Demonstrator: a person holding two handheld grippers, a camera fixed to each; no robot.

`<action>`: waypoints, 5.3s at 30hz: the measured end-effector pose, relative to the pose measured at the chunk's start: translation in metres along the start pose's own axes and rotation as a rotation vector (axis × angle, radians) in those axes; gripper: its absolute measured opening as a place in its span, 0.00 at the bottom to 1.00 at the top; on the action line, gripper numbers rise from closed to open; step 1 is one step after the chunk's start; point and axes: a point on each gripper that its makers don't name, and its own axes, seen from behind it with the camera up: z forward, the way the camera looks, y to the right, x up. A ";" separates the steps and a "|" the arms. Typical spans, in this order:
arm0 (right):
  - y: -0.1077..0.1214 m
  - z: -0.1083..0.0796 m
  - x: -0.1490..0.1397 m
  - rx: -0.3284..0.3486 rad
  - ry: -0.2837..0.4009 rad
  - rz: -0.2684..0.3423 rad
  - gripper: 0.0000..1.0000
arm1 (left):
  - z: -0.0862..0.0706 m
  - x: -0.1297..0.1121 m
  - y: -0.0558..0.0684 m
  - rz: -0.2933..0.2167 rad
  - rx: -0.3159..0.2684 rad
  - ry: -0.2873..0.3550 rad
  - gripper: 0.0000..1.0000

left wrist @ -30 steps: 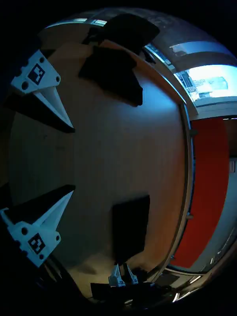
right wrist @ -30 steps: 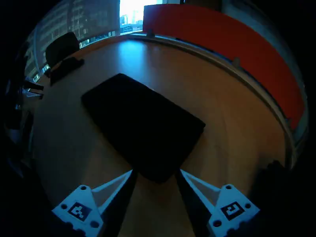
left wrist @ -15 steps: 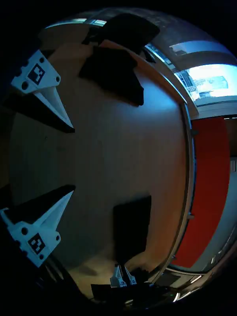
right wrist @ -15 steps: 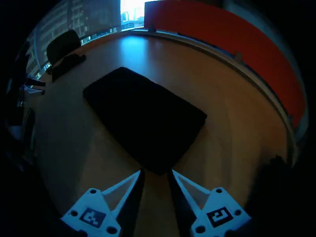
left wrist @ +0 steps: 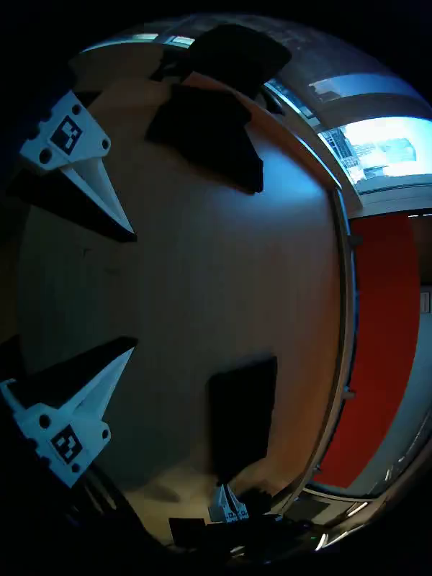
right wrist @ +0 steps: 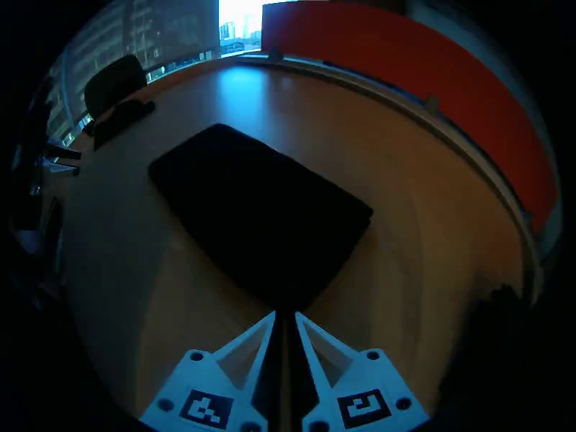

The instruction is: Fold towel

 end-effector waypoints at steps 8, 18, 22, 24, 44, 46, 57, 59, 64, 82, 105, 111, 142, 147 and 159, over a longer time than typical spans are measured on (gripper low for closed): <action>0.003 -0.009 0.007 -0.012 0.020 -0.003 0.03 | 0.000 0.002 0.002 0.002 -0.002 0.004 0.97; 0.008 -0.026 0.012 -0.030 0.043 0.008 0.03 | -0.001 0.005 0.005 0.006 -0.009 0.011 0.97; 0.009 -0.031 0.015 -0.032 0.049 0.000 0.03 | -0.002 0.005 0.005 0.000 -0.011 0.015 0.97; 0.009 -0.032 0.019 -0.030 0.055 -0.006 0.03 | -0.002 0.006 0.004 -0.002 -0.012 0.017 0.97; 0.003 -0.052 0.108 -0.047 0.166 -0.148 0.03 | -0.006 0.009 0.000 -0.014 -0.011 0.028 0.97; 0.002 -0.052 0.113 -0.046 0.168 -0.161 0.03 | -0.006 0.009 0.000 -0.016 -0.011 0.029 0.97; -0.008 -0.041 0.136 -0.008 0.156 -0.241 0.03 | -0.010 0.006 0.001 -0.029 -0.023 0.030 0.97; -0.013 -0.038 0.142 0.006 0.157 -0.256 0.03 | -0.011 0.006 0.002 -0.029 -0.024 0.030 0.97; -0.028 -0.025 0.158 0.046 0.161 -0.289 0.03 | -0.012 0.005 0.004 -0.035 -0.029 0.028 0.97; -0.115 0.032 0.201 0.214 0.156 -0.422 0.03 | -0.027 0.007 0.000 -0.099 -0.020 0.055 0.97; -0.145 0.060 0.189 0.259 0.108 -0.432 0.15 | -0.038 -0.002 -0.013 -0.128 0.002 0.063 0.97; -0.142 0.054 0.189 0.240 0.124 -0.416 0.71 | -0.039 -0.002 -0.015 -0.126 0.003 0.067 0.97; -0.115 0.048 0.109 0.136 0.038 -0.298 0.76 | -0.040 0.001 -0.014 -0.107 -0.001 0.076 0.97; -0.114 0.049 0.094 0.134 0.018 -0.276 0.73 | -0.040 0.000 -0.012 -0.104 -0.005 0.075 0.97; -0.114 0.051 0.076 0.130 -0.009 -0.250 0.53 | -0.040 -0.002 -0.011 -0.106 -0.008 0.074 0.97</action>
